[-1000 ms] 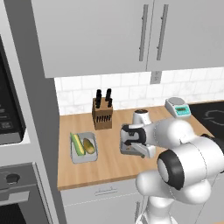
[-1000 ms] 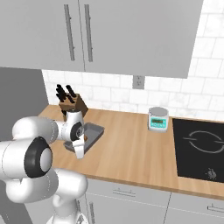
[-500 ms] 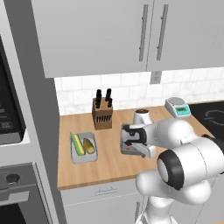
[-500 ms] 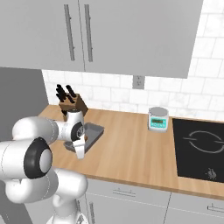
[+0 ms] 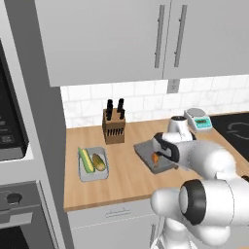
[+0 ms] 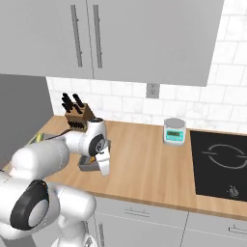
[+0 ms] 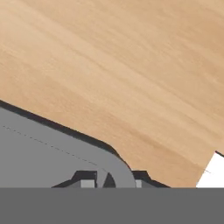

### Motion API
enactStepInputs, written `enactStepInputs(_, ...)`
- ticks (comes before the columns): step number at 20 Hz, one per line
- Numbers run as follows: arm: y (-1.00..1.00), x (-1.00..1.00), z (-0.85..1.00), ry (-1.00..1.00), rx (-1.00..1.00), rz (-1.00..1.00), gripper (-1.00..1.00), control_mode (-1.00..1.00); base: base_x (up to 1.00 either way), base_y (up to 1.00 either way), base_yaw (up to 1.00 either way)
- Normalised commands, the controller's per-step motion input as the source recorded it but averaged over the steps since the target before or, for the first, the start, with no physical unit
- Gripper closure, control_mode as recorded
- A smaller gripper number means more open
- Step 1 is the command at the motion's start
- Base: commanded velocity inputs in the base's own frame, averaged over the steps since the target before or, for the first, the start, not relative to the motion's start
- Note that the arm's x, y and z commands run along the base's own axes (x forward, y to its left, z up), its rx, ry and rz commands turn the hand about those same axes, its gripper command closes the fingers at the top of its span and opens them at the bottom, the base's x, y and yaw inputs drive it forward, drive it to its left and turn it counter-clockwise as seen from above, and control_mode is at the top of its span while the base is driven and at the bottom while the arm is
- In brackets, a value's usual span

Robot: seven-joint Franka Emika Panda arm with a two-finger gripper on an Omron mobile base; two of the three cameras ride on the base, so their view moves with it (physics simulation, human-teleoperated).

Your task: Take the meat container that has the chicken drumstick and place it on the second highest rack of the freezer. Then take the vegetable container that has the cucumber and corn and place it on the highest rack of the freezer.

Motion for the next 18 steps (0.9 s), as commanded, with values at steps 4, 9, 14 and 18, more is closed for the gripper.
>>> enactStepInputs(4,-0.53,-0.44,0.40,-0.11,0.00,0.01,1.00,-1.00,0.00,0.00,0.00)
enactStepInputs(9,-0.24,-0.40,0.60,-0.07,0.01,-0.09,1.00,-1.00,0.00,0.00,0.00)
enactStepInputs(14,-0.06,-0.24,0.69,-0.06,0.00,-0.16,1.00,-1.00,0.00,0.00,0.00)
enactStepInputs(18,0.00,-0.17,0.79,-0.02,0.01,-0.23,1.00,-1.00,0.00,0.00,0.00)
